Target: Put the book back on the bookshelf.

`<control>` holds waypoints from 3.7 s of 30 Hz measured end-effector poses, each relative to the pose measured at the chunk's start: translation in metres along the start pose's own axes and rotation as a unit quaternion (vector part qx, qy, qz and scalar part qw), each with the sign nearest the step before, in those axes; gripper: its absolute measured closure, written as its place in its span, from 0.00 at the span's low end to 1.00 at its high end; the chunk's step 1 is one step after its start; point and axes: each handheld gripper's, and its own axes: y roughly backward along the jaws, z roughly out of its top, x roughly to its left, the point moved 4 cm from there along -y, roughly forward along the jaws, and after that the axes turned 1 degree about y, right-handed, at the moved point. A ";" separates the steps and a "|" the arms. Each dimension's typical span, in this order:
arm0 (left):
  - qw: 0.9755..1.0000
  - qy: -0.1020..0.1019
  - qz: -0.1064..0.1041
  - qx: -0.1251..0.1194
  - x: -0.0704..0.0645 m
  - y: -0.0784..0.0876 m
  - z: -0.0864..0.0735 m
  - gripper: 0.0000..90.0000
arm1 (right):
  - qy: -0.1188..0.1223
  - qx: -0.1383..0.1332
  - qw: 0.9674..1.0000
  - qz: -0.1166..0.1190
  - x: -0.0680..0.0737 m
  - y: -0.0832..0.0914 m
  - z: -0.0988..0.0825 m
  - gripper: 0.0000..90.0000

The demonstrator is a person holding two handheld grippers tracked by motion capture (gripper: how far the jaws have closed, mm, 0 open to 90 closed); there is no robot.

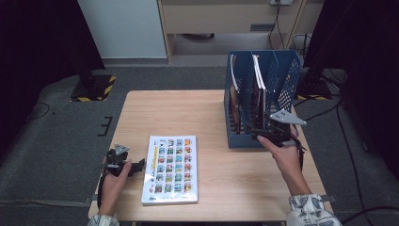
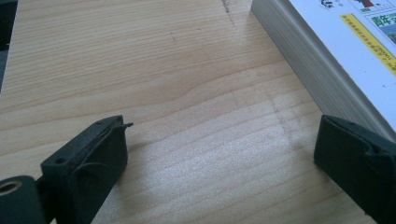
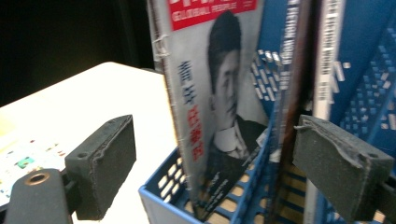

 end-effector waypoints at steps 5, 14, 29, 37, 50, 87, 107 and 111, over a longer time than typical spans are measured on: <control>1.000 0.000 0.000 0.000 0.000 0.000 0.000 0.02 | -0.005 -0.006 1.000 0.020 0.013 0.001 -0.004 0.11; 1.000 0.001 -0.004 0.001 -0.001 0.000 0.000 0.01 | -0.001 0.009 0.999 0.045 0.034 -0.003 -0.017 0.10; 1.000 0.001 -0.005 0.002 -0.002 0.001 -0.001 0.01 | 0.036 0.040 0.993 0.106 0.084 -0.016 -0.029 0.08; 1.000 0.013 -0.007 -0.002 0.000 0.003 0.000 0.05 | 0.047 0.065 0.987 0.139 0.109 -0.028 -0.040 0.17; 0.999 0.023 -0.030 -0.034 -0.006 0.017 0.010 0.09 | 0.088 0.102 0.976 0.172 0.143 -0.043 -0.056 0.27; 0.994 -0.038 -0.098 -0.020 -0.057 0.022 0.016 0.41 | 0.087 0.168 0.963 0.193 0.159 -0.070 -0.088 0.41; 0.991 0.003 -0.134 -0.001 -0.061 0.006 0.013 0.28 | 0.094 0.198 0.953 0.210 0.174 -0.076 -0.102 0.31; 0.990 0.009 -0.138 0.000 -0.060 0.005 0.013 0.28 | 0.091 0.206 0.951 0.210 0.177 -0.078 -0.105 0.31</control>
